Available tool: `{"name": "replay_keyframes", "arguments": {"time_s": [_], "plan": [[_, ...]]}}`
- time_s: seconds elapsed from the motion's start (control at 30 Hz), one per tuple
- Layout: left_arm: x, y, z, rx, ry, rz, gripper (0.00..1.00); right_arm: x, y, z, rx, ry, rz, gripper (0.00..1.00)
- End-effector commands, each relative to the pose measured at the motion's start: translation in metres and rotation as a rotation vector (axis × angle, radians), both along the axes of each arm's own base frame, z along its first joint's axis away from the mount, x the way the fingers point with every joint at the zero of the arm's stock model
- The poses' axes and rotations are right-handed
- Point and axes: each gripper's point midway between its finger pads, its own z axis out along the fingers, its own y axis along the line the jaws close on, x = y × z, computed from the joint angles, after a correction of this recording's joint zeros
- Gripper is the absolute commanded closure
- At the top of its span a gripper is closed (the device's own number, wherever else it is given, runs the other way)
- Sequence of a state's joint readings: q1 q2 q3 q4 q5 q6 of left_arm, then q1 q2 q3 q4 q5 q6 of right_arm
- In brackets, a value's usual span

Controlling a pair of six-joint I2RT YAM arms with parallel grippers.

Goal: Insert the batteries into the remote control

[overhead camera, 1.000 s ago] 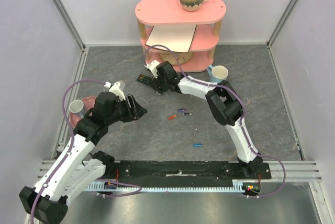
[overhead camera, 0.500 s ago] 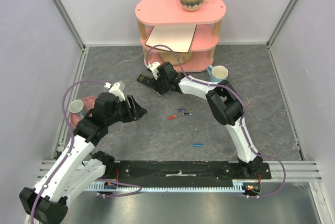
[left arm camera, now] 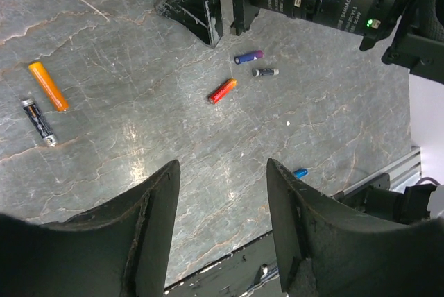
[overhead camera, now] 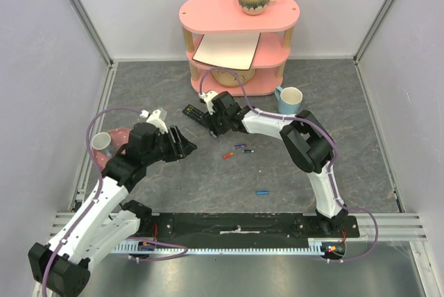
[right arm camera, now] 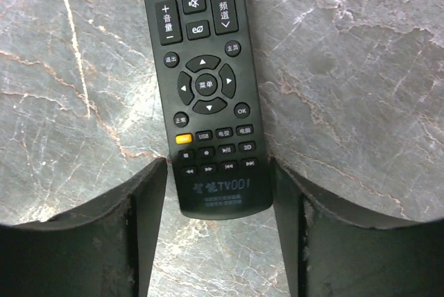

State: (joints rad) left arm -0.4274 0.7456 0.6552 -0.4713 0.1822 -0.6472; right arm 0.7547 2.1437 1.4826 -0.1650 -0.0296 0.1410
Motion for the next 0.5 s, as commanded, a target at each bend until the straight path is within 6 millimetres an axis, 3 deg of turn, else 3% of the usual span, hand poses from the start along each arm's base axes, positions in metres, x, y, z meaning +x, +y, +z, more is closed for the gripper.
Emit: {"name": "replay_keyframes", "arguments": {"time_s": [0.0, 0.1, 0.2, 0.3, 0.33, 0.4, 0.43, 0.47], "plan": [[0.008, -0.009, 0.006, -0.06, 0.004, 0.008, 0.4, -0.013, -0.003, -0.007, -0.028, 0.043, -0.002, 0.29], [0.008, -0.01, 0.004, -0.062, 0.012, 0.011, 0.4, -0.007, -0.001, -0.007, -0.036, 0.03, -0.003, 0.28], [0.008, -0.007, 0.004, -0.061, 0.003, 0.024, 0.4, -0.005, 0.0, -0.01, -0.057, 0.035, 0.014, 0.38], [0.009, -0.004, 0.002, -0.053, 0.007, 0.048, 0.37, -0.008, -0.001, -0.015, -0.06, 0.049, 0.021, 0.57], [0.01, -0.003, 0.0, -0.048, 0.011, 0.055, 0.35, -0.01, -0.001, -0.014, -0.057, 0.052, 0.023, 0.69], [0.014, 0.001, -0.007, -0.04, 0.041, 0.103, 0.25, -0.014, -0.005, -0.017, -0.059, 0.059, 0.004, 0.81], [0.016, 0.004, -0.009, -0.036, 0.055, 0.131, 0.22, -0.013, -0.006, -0.007, -0.045, 0.045, -0.008, 0.96], [0.019, 0.009, -0.014, -0.024, 0.066, 0.173, 0.17, -0.018, -0.011, -0.01, -0.04, 0.051, -0.027, 1.0]]}}
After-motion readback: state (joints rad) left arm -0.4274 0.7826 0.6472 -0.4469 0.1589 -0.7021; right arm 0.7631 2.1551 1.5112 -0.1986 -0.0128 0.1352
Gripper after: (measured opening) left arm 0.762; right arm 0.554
